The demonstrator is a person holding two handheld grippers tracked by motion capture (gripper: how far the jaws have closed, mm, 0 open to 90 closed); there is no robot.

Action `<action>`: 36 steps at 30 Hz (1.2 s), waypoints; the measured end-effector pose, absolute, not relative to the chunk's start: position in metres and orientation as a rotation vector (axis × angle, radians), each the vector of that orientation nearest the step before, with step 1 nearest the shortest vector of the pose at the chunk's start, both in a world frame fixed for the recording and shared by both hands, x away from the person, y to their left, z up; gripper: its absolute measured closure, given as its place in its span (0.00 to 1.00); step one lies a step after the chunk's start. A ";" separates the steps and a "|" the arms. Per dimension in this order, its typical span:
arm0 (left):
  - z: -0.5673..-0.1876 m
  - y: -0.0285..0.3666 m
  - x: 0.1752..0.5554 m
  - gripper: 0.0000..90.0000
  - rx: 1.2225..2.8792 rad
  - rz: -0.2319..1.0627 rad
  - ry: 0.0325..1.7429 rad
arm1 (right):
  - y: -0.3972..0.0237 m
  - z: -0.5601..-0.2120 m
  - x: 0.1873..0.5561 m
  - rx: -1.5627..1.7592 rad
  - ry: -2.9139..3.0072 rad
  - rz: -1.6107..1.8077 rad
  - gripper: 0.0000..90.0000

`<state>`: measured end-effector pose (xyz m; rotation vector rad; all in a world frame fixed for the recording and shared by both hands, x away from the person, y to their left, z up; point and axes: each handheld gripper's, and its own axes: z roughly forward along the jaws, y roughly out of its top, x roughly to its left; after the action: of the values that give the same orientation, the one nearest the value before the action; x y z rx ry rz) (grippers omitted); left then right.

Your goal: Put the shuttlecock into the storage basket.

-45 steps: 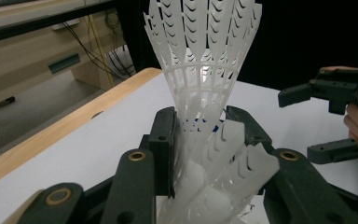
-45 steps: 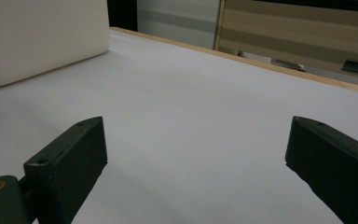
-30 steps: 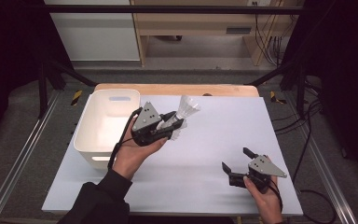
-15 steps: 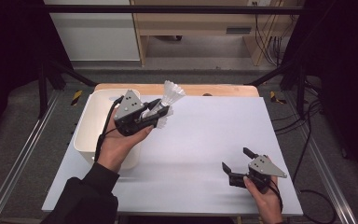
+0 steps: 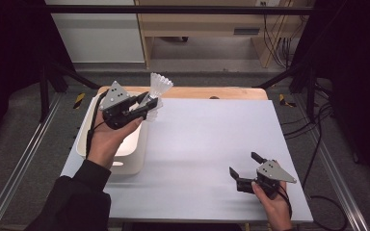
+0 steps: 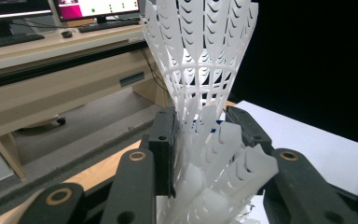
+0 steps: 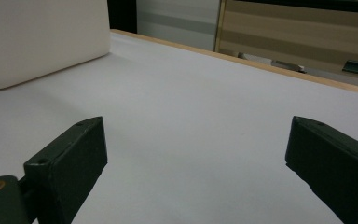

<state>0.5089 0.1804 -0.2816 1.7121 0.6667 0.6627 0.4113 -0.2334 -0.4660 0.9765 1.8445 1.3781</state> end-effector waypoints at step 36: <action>-0.296 0.228 0.563 0.72 1.559 0.689 0.838 | -0.236 -0.463 0.410 0.971 1.826 1.398 0.06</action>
<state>0.5632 0.2283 -0.2959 1.5591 0.8382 0.6886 0.4097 -0.2363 -0.4628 0.9705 1.8259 1.3981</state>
